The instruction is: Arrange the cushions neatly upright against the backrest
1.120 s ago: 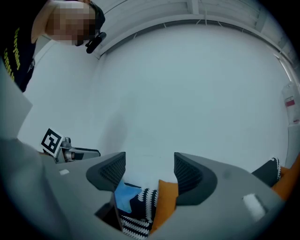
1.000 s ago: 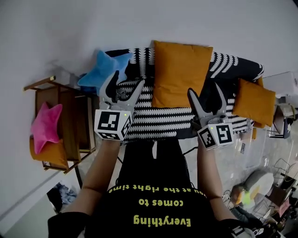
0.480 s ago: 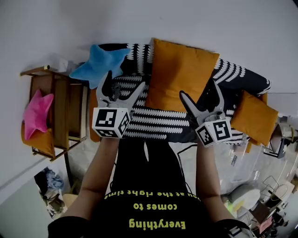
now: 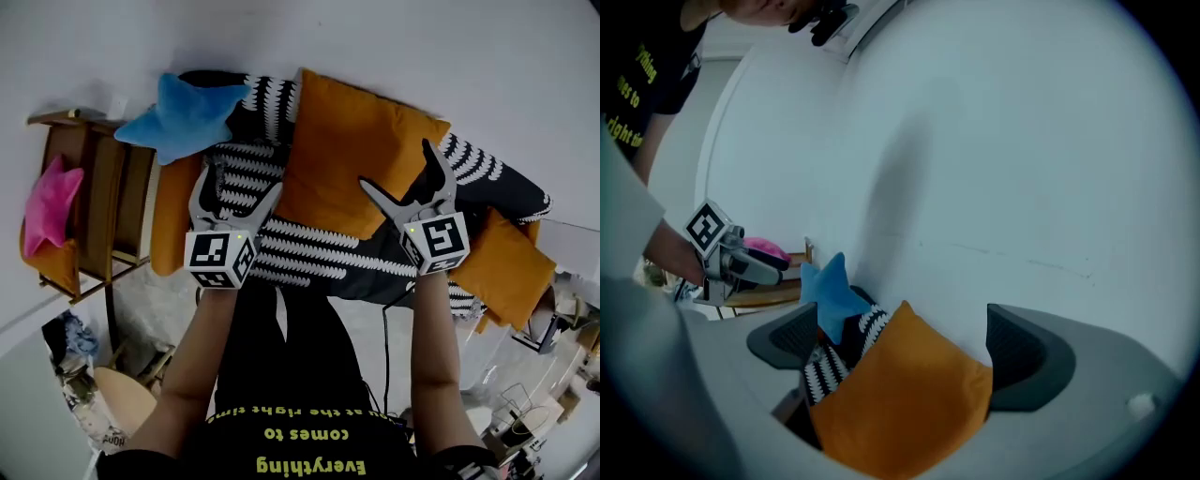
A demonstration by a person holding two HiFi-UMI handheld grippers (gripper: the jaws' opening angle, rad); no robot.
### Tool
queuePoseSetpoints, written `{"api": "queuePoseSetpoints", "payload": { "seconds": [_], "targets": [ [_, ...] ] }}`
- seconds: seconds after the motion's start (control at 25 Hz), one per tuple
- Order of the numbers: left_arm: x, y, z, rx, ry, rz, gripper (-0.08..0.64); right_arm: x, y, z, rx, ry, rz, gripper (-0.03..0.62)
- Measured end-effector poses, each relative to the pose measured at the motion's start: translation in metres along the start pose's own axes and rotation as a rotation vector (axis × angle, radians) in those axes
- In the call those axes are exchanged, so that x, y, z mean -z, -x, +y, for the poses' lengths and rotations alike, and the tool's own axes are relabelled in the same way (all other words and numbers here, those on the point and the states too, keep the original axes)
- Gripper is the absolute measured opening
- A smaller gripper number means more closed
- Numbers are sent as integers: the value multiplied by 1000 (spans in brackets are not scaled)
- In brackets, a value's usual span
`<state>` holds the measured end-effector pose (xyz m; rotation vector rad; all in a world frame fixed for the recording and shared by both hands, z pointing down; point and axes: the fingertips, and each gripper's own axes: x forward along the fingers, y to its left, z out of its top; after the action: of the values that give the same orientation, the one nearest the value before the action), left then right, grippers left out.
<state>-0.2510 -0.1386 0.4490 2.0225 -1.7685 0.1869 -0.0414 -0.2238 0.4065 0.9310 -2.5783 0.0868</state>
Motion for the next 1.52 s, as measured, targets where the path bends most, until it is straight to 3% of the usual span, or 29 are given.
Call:
{"api": "queuePoseSetpoints", "payload": {
  "seconds": [0.28,0.44,0.6,0.92,1.08,1.36,1.52],
  "targets": [
    [83,-23,4,-75,69,105,540,41,-48,-30,-69,106,101,553],
    [142,-40,-12,-27,115,150,541,61,-68,-42,-101,209,165,554],
    [210,-52,-27,-16,133,257,554,81,-82,-46,-133,323,223,555],
    [348,-77,-31,-72,237,454,575,105,-109,-50,-181,417,249,555],
    [378,-104,-22,-72,332,439,606,126,-128,-48,-179,442,291,554],
    [404,-138,-25,-31,296,496,606,150,-141,-46,-121,484,279,510],
    [409,-149,-28,54,279,566,570,157,-140,-43,-111,494,294,446]
  ]
}}
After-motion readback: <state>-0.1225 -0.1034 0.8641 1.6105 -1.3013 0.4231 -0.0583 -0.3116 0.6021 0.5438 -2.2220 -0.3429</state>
